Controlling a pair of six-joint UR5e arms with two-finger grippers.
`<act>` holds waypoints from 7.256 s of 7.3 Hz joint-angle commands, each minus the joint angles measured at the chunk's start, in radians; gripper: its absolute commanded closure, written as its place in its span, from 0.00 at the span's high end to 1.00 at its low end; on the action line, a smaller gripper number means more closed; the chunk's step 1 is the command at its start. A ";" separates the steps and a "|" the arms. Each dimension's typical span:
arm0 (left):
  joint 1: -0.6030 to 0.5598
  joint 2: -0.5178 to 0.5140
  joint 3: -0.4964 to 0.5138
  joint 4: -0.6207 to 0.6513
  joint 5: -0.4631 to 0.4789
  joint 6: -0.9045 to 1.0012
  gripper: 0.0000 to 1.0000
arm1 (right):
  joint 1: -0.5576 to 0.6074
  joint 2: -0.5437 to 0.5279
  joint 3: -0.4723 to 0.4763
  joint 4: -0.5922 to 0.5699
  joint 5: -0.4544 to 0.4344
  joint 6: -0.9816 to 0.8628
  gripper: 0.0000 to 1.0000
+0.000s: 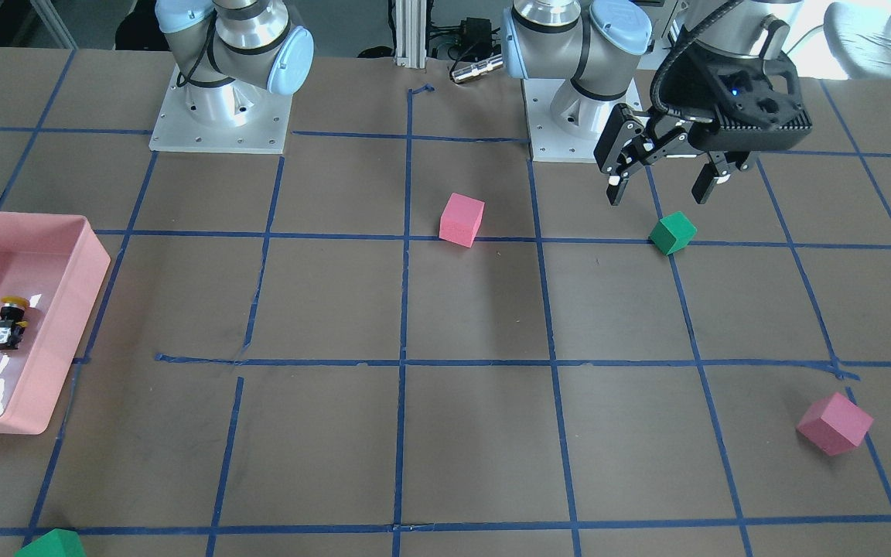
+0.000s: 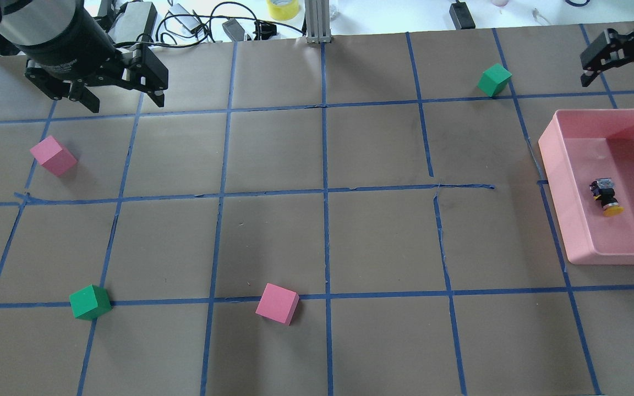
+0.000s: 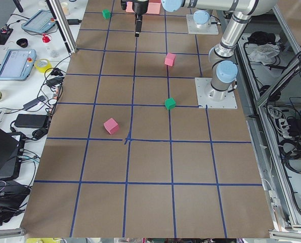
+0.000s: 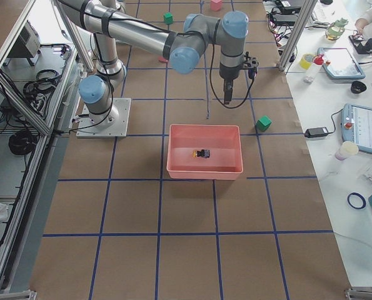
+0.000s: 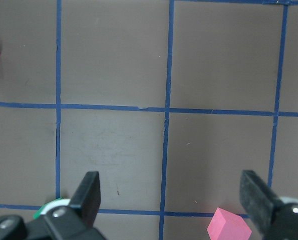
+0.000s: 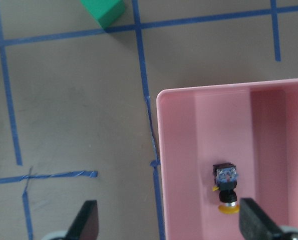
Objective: Align button upright
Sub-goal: 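Move the right gripper over the pink bin above the black button switch, then lower the right gripper into the bin and grasp the button switch, then lift the switch out of the bin and carry it toward the table center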
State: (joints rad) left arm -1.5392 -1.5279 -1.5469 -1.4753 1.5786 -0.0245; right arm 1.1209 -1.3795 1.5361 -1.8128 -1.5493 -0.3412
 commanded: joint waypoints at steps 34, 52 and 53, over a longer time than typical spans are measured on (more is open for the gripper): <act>0.005 0.000 0.004 0.000 0.004 0.000 1.00 | -0.201 0.206 0.332 -0.404 -0.045 -0.312 0.03; 0.010 0.000 0.004 0.001 0.003 0.000 1.00 | 0.762 0.295 0.030 -0.281 0.043 0.666 0.00; 0.010 0.000 0.004 0.001 0.003 0.000 1.00 | 0.799 0.324 0.030 -0.310 0.041 0.669 0.00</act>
State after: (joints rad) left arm -1.5296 -1.5278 -1.5432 -1.4742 1.5818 -0.0245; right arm 1.8679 -1.0955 1.5648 -2.0863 -1.5206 0.3171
